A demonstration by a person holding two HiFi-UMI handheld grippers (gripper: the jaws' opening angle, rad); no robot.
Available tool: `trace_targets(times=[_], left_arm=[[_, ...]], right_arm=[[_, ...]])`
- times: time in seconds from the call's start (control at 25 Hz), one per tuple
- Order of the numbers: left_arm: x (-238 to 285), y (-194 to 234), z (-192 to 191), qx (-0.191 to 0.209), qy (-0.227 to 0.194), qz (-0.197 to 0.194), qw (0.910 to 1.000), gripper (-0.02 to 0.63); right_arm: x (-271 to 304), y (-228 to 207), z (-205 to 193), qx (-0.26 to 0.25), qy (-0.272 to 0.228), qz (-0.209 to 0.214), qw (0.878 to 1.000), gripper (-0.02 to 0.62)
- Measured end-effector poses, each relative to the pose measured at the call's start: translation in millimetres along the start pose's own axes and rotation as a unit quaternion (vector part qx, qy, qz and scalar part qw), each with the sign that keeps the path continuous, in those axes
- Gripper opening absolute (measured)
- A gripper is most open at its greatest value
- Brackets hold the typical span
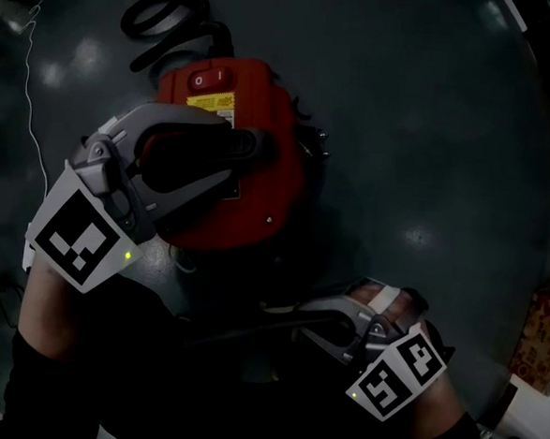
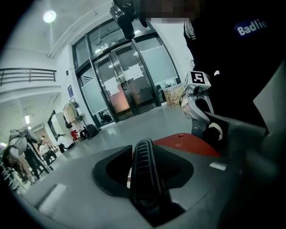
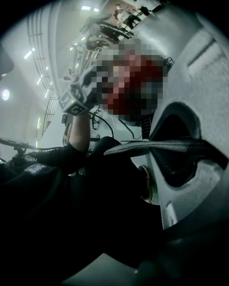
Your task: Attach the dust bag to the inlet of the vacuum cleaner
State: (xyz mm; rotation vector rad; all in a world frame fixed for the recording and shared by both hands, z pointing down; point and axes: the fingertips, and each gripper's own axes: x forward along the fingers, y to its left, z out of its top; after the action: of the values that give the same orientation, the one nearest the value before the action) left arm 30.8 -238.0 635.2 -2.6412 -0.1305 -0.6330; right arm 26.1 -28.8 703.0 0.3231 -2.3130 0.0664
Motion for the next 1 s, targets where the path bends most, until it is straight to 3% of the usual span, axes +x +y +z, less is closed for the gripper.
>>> trace_targets(times=[0.72,1.0], left_arm=[[1.7,0.9,2.3,-0.005,0.006,0.039,0.9992,0.141],[3.0,1.5,2.3,0.0,0.012,0.055,0.9984,0.141]], right_arm=[[5.8,-16.2,4.0,-0.003,-0.009,0.021,1.0,0.037],[0.8,-21.2,-9.8,0.047,0.001,-0.017,0.999,0.037]])
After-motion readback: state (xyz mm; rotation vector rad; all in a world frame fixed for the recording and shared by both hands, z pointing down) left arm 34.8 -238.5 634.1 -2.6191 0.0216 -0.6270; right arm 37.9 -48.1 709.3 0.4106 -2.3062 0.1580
